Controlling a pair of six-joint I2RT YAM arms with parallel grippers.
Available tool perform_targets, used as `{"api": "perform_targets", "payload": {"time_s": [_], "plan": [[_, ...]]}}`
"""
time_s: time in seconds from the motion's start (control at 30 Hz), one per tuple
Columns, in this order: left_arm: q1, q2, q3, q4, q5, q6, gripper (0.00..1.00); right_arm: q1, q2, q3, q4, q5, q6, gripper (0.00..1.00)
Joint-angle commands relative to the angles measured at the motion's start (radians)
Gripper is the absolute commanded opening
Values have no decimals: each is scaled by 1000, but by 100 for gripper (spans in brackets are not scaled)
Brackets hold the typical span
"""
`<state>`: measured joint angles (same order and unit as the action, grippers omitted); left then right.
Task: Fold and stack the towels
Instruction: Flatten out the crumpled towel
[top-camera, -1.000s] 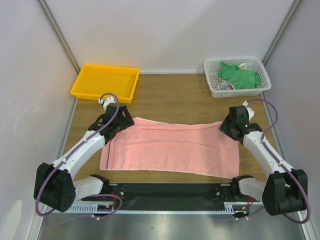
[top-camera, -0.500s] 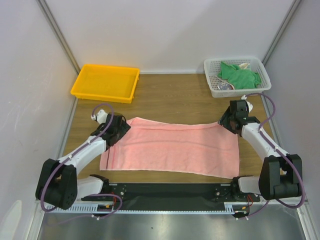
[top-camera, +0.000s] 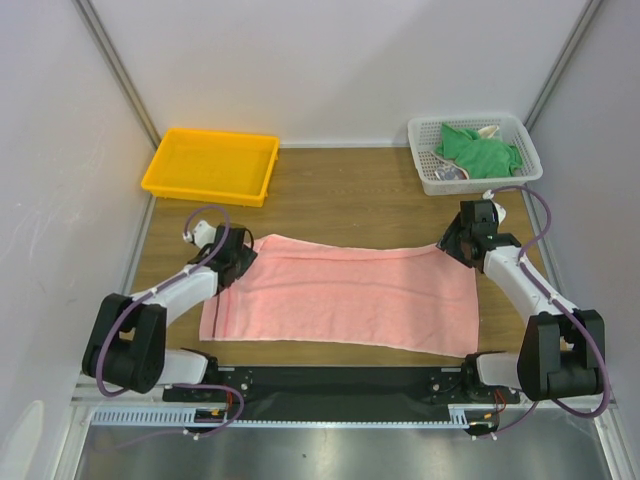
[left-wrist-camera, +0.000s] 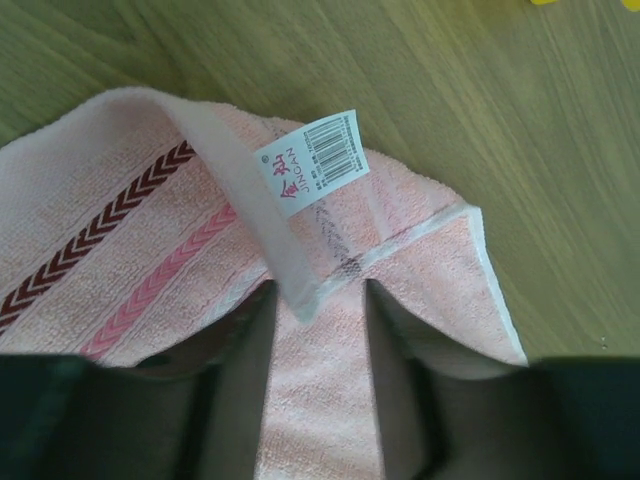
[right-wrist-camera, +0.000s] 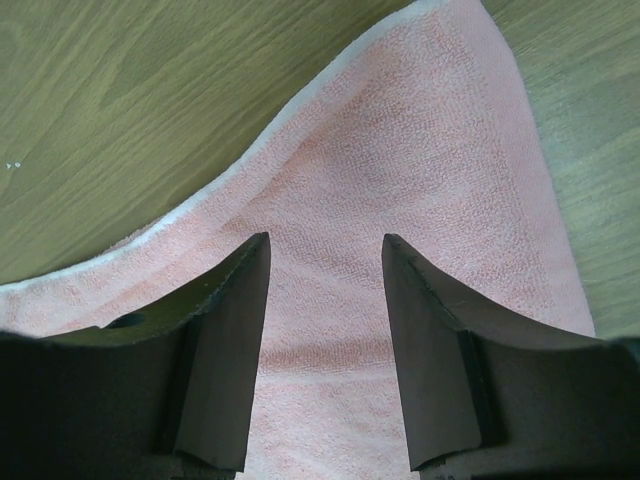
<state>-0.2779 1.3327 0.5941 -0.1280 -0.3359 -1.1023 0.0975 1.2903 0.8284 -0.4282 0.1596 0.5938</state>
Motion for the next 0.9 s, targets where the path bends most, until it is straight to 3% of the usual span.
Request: {"api": "perform_targets", "payload": {"time_s": [0.0,0.17,0.23,0.27,0.87], "plan": [[20,14,6,76,-5,-18,41,-5,-25,17,8,8,-12,53],[42,37,24,88,-6,-2,24,-7,-23,18,0,11,-6,53],[58,45,29,97,-5,1,4,-5,-22,20,-1,14,-5,53],[65,52,30,100,-2,1,0,-5,-22,18,-1,15,-5,53],[157,134,148,214,6,47,0,-5,47,32,48,14,-41,53]]}}
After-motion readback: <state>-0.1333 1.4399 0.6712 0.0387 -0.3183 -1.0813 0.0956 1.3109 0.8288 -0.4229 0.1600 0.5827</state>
